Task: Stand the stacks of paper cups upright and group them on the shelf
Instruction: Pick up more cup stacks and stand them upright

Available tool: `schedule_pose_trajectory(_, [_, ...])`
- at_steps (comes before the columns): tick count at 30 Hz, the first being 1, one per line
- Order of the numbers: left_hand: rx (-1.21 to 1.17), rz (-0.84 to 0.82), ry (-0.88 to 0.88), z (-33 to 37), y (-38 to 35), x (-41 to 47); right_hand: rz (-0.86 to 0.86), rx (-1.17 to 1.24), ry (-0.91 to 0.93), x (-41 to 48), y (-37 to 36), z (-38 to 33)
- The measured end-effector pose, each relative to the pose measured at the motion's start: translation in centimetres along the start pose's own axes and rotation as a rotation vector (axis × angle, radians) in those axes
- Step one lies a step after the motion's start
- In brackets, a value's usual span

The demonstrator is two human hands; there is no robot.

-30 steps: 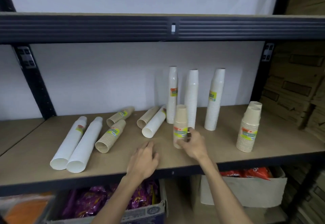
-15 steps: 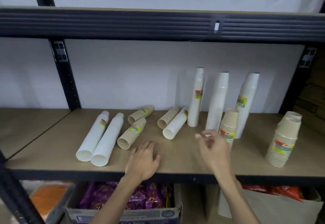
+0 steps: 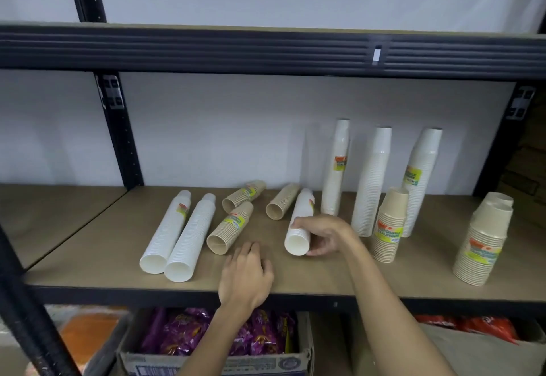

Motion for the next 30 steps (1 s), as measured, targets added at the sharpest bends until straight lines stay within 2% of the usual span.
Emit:
schedule_pose_trajectory(3, [0.051, 0.008, -0.006, -0.3, -0.3, -0.2, -0.007, -0.031, 0.064, -2.0, 1.1, 0.3])
schedule_pose_trajectory(5, [0.094, -0.059, -0.046, -0.4, -1.2, 0.1, 0.046, -0.079, 0.149, -2.2, 1.9, 0.2])
schedule_pose_trajectory(10, [0.135, -0.287, -0.093, -0.6, -2.6, 0.8, 0.371, -0.317, 0.418, -1.1, 4.2, -0.7])
schedule_pose_trajectory(15, [0.142, -0.331, -0.108, -0.7, -2.8, 0.9, 0.454, -0.211, 0.523, 2.2, 3.5, 2.1])
schedule_pose_trajectory(20, [0.132, -0.334, -0.149, -0.9, -2.3, 1.6, 0.457, -0.126, 0.511, 2.1, 3.4, 2.3])
schedule_pose_trajectory(22, [0.130, -0.336, -0.168, -1.1, -2.1, 1.5, 0.620, -0.091, 0.535, -0.4, 3.1, 2.8])
schedule_pose_trajectory(24, [0.120, -0.301, -0.179, -1.1, -1.9, 1.3, 0.783, -0.105, 0.674, -3.3, 1.5, 2.2])
schedule_pose_trajectory(25, [0.112, -0.278, -0.176, -1.1, -1.9, 1.1, 0.786, -0.130, 0.775, -4.1, 0.2, 1.2])
schedule_pose_trajectory(27, [0.100, -0.243, -0.163, -1.1, -1.9, 1.0, 0.635, -0.209, 0.957, -3.5, -2.8, -2.1])
schedule_pose_trajectory(29, [0.092, -0.229, -0.147, -1.2, -1.9, 1.0, 0.421, -0.347, 0.974, -0.5, -5.4, -5.5])
schedule_pose_trajectory(30, [0.088, -0.224, -0.140, -1.3, -1.8, 1.1, 0.319, -0.414, 0.908, 1.5, -6.3, -6.8])
Point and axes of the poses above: each hand's wrist, its own x-axis towards the middle knuckle, its own y-axis out of the back of the hand, z = x × y, the point moved 7 cm from there along x, towards the middle knuckle, and after that the axes turned 9 degrees about y, right-handed, at the moved point
